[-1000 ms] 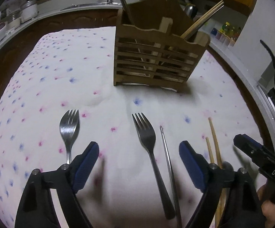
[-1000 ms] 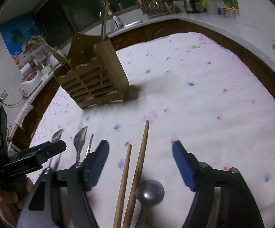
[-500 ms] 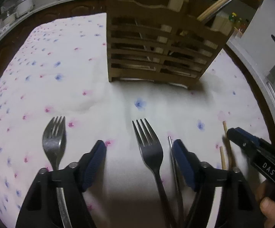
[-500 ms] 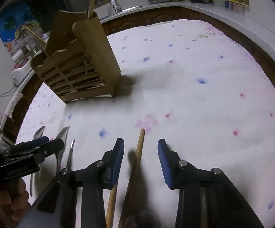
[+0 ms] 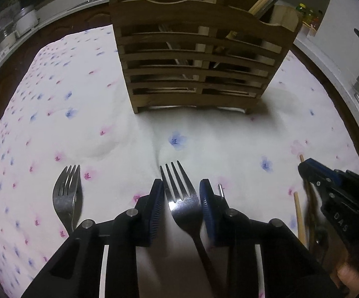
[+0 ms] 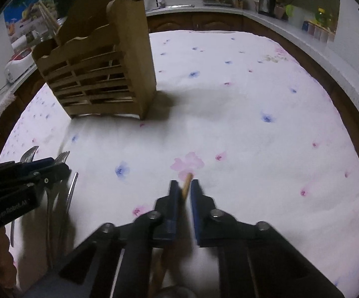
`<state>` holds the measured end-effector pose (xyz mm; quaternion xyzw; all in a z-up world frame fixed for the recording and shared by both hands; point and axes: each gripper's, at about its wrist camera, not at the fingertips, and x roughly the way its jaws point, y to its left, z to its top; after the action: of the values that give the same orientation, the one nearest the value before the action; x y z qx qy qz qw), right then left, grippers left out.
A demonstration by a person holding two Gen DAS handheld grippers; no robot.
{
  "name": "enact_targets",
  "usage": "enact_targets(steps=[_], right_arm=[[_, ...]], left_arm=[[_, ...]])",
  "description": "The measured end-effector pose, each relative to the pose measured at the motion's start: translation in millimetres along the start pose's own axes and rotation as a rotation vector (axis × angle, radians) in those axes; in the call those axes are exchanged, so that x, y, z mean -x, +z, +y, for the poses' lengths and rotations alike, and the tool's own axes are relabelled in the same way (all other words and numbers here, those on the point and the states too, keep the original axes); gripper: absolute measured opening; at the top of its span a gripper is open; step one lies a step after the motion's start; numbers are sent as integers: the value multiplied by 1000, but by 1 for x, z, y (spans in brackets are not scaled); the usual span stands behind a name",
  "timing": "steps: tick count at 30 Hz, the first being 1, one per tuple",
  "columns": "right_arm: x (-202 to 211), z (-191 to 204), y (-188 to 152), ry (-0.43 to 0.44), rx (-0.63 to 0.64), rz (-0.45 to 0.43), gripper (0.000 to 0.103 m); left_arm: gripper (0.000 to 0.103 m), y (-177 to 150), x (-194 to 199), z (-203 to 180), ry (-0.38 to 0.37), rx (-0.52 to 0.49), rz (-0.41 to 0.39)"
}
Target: Organize utensils
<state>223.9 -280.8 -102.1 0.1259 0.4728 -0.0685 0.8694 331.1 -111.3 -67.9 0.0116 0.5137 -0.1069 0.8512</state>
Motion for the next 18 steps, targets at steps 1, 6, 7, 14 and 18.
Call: enact_targets(steps=[1, 6, 7, 14, 18], right_arm=[[0, 0, 0, 4, -2, 0, 8], [13, -6, 0, 90, -70, -26, 7], [20, -9, 1, 123, -94, -38, 6], [64, -6, 4, 202, -123, -118, 6], [90, 0, 3, 221, -109, -161, 5]], left_arm=[[28, 0, 1, 1, -7, 5, 0], [23, -4, 16, 15, -63, 45, -20], [23, -6, 21, 19, -76, 55, -27], [21, -23, 70, 41, -142, 97, -91], [20, -38, 102, 45, -170, 94, -130]])
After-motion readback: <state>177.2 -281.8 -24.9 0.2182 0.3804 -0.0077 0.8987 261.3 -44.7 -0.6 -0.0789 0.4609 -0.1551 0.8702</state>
